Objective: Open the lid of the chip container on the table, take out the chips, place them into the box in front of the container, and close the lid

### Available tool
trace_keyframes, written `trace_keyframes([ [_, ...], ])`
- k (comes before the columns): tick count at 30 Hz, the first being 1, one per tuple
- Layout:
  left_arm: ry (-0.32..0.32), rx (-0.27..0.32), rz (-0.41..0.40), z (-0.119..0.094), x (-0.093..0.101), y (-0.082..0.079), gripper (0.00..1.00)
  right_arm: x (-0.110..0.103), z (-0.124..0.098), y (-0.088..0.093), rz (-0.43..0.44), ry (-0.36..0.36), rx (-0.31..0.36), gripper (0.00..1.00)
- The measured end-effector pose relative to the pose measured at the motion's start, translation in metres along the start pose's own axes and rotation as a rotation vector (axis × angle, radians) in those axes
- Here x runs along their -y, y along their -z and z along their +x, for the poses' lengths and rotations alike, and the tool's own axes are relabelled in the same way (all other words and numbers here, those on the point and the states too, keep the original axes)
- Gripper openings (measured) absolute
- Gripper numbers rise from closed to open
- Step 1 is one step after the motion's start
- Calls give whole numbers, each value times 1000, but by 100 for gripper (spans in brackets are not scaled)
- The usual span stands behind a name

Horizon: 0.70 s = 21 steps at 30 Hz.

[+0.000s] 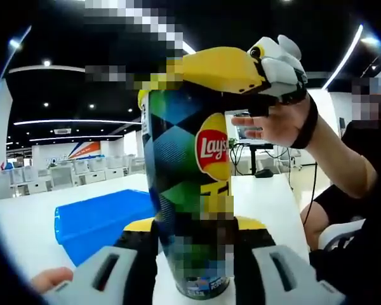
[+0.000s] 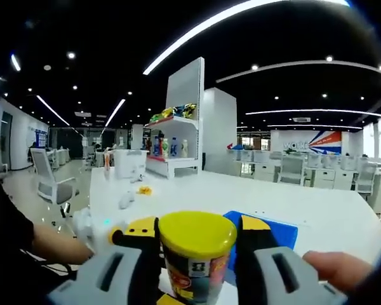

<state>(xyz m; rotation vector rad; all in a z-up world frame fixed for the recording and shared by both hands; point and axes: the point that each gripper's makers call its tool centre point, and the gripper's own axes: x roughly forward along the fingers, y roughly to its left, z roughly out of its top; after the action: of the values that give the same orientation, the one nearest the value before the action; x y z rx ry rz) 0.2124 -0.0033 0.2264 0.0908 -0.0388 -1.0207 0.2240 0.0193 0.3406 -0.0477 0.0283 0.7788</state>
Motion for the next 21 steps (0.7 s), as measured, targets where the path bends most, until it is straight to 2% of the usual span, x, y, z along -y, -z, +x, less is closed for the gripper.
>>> trace_keyframes([
  [9,-2,-3,1,0,0,0,46,0,-1,0,18,-5,4,39],
  [10,-3,-3,2,0,0,0,46,0,-1,-1,37,-7,8,39],
  [12,0,-3,1,0,1,0,46,3,-3,-9,168,-28,44,38],
  [13,3,-3,5,-1,2,-1,46,3,-4,-9,217,-59,38,38],
  [16,-1,-5,9,-1,2,-1,46,5,-4,-6,179,-51,39,38],
  [20,1,-4,6,-1,1,-1,46,7,-4,-11,234,-60,62,39],
  [21,0,-4,7,0,1,0,46,9,-5,-18,235,-59,106,39],
])
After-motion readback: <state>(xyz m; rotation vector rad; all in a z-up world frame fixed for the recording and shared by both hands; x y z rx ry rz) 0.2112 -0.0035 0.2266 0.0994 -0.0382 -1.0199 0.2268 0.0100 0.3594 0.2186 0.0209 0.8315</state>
